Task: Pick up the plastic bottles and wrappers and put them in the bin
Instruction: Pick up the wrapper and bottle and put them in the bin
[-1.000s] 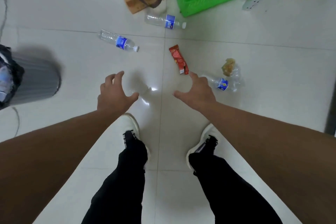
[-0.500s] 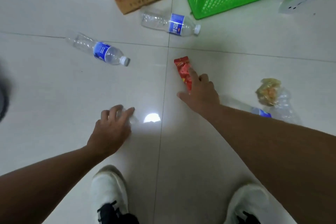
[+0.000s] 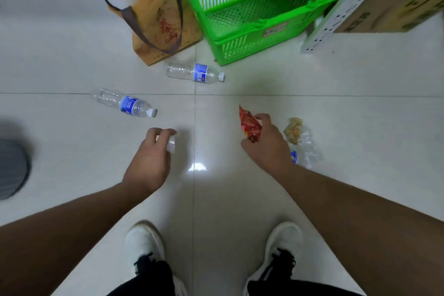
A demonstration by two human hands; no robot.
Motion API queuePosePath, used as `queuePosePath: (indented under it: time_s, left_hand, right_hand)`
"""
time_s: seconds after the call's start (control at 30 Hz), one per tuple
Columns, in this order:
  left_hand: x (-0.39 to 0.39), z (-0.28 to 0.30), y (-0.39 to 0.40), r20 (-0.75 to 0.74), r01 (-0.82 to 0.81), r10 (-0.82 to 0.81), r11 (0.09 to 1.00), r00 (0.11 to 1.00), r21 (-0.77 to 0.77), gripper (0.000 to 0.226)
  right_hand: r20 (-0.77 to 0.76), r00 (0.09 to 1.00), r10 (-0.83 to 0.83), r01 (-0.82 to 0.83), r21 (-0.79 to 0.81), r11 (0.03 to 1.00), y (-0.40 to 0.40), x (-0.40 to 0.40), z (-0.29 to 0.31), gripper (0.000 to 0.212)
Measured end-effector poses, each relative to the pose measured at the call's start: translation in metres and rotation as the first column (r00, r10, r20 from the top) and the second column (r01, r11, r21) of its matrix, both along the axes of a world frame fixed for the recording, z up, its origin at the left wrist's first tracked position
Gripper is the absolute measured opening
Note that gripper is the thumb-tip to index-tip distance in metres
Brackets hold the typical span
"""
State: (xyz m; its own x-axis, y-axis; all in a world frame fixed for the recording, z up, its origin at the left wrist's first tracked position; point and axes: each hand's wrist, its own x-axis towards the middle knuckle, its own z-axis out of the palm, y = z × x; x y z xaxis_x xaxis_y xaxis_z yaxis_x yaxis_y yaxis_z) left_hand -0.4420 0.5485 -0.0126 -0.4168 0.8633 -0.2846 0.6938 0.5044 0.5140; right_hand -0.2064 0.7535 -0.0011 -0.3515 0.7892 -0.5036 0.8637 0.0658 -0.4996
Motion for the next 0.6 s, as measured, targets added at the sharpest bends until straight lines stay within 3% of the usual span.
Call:
queuePosePath:
  time_s: [0.07, 0.17, 0.33, 0.6]
  left_hand:
    - [0.016, 0.038, 0.019, 0.019, 0.003, -0.003, 1.000, 1.000, 0.011, 0.057]
    - [0.041, 0.095, 0.047, 0.044, 0.011, -0.012, 1.000, 0.999, 0.027, 0.055]
    - [0.080, 0.170, 0.089, 0.071, 0.057, -0.060, 0.997, 0.996, 0.048, 0.052]
    - [0.125, 0.213, 0.134, 0.063, 0.047, -0.046, 0.999, 0.997, -0.024, 0.049]
  right_hand:
    - [0.031, 0.998, -0.053, 0.054, -0.018, 0.998, 0.004, 0.028, 0.038, 0.074]
    - [0.102, 0.986, -0.129, 0.127, 0.027, 0.992, 0.013, 0.067, 0.087, 0.045]
    - [0.126, 0.969, -0.214, 0.211, 0.032, 0.977, 0.029, 0.121, 0.152, 0.024]
    - [0.202, 0.944, -0.261, 0.266, 0.000, 0.964, 0.060, 0.197, 0.178, 0.034]
